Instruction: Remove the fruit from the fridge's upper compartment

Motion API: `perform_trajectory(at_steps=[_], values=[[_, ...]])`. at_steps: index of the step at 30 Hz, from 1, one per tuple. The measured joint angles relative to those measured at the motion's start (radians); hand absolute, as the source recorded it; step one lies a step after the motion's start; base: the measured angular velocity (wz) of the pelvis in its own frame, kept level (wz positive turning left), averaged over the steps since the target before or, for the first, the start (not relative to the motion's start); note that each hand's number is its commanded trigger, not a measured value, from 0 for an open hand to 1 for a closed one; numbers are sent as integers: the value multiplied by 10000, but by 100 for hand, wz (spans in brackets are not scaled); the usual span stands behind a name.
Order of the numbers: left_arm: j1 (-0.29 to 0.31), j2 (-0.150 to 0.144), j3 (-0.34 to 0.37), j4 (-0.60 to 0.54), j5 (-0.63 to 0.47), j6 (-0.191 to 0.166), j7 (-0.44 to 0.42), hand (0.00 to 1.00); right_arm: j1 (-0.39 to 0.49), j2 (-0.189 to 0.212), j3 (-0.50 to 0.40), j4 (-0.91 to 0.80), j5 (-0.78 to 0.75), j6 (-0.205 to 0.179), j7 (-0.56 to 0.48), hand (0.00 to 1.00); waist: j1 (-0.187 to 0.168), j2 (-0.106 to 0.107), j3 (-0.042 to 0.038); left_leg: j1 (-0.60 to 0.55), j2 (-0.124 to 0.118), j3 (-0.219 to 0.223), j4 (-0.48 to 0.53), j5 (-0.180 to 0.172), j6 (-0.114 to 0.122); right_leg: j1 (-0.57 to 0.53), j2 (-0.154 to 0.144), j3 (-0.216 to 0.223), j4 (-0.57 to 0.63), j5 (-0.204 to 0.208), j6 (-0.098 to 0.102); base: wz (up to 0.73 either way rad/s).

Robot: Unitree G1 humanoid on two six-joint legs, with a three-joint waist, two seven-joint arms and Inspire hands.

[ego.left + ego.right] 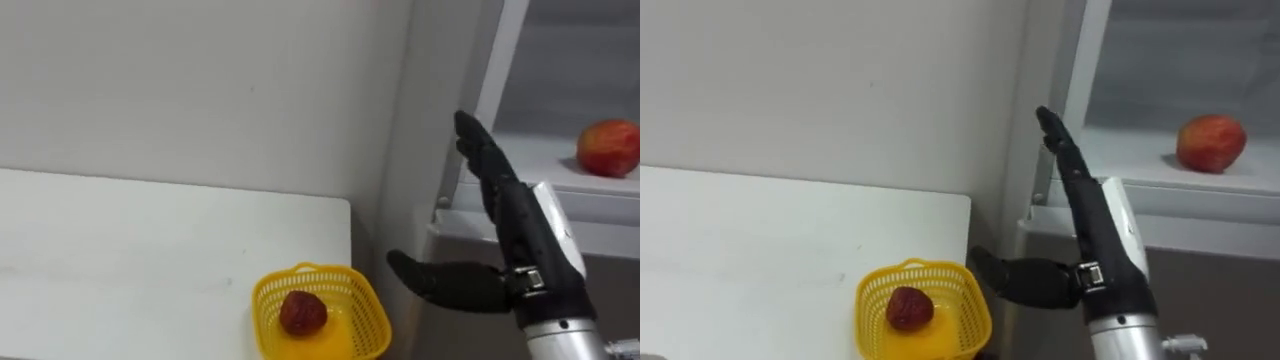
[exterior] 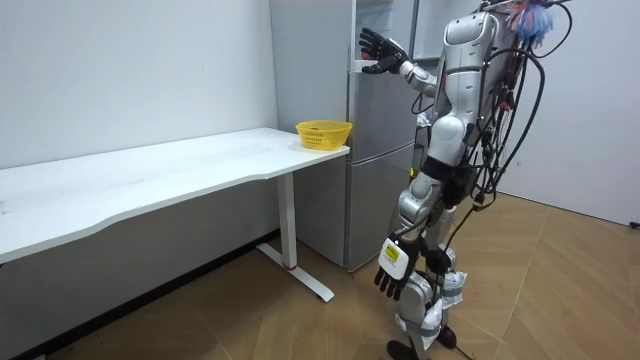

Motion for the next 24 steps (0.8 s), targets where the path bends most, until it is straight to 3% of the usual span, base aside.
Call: perform_trajectory(at_steps=[5, 12, 19, 24], values=[[237, -67, -8, 101, -44, -109, 202, 0, 193, 6, -239, -186, 540, -514, -527, 0, -220, 161, -6, 75, 33, 99, -58, -4, -3, -29, 77, 82, -7, 4, 1, -6], [482, -211, 46, 100, -45, -122, 213, 0, 410, 18, -462, -186, 676, -521, -805, 0, -436, 278, -6, 144, 61, 100, -75, -11, -16, 26, 53, 83, 6, 4, 0, -1], [469, -242, 42, 87, -67, -225, 289, 0, 408, -60, -1631, -184, 803, -745, -1935, 0, -471, 66, -16, 164, 38, 78, -45, -9, -19, 93, 47, 103, -5, -8, -6, 0], [489, -240, 82, 70, -52, -222, 300, 0, 408, -91, -2152, -60, 782, -754, -2264, 0, -466, -93, 40, 279, 12, 63, -41, -10, -17, 218, 95, 109, -17, -31, 16, 1]])
